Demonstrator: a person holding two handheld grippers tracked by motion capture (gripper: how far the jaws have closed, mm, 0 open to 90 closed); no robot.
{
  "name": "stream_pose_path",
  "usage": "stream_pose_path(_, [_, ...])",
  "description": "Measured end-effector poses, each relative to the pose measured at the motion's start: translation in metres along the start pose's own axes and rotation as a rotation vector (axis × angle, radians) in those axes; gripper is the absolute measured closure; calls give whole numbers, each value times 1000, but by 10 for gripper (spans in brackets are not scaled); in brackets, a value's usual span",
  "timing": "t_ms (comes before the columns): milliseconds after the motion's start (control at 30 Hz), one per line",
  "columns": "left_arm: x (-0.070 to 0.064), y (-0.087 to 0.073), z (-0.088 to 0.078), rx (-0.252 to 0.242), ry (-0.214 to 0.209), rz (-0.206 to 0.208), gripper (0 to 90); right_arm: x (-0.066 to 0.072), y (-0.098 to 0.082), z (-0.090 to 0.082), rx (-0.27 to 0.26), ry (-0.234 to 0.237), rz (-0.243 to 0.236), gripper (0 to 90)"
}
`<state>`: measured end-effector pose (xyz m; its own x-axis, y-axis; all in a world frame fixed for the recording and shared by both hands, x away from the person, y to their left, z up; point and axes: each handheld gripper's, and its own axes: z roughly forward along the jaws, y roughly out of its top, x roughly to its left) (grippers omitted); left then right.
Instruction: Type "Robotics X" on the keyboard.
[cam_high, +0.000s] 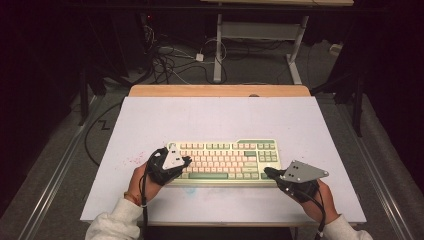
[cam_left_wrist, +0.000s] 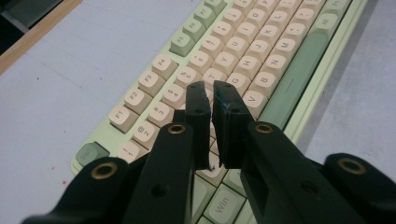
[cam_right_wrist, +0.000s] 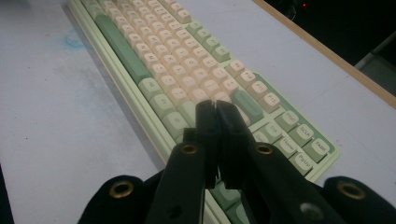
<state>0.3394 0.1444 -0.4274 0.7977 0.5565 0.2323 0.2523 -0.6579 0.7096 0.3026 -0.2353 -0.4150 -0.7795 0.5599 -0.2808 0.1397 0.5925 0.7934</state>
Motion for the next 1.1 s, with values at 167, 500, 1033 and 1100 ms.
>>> stream_pose_path(167, [1,-1,0,2,1,-3,830,0,0,0,3,0,-2,883])
stream_pose_path(500, [7,-4,6,15,-6,-25,830,-1,-1,1,5,-1,1,883])
stream_pose_path(1033, [10,-7,25,64,-16,-38,831,0,-1,3,14,4,0,883])
stream_pose_path(1100, [10,-8,26,69,-17,-40,831,0,-1,3,14,4,-1,883])
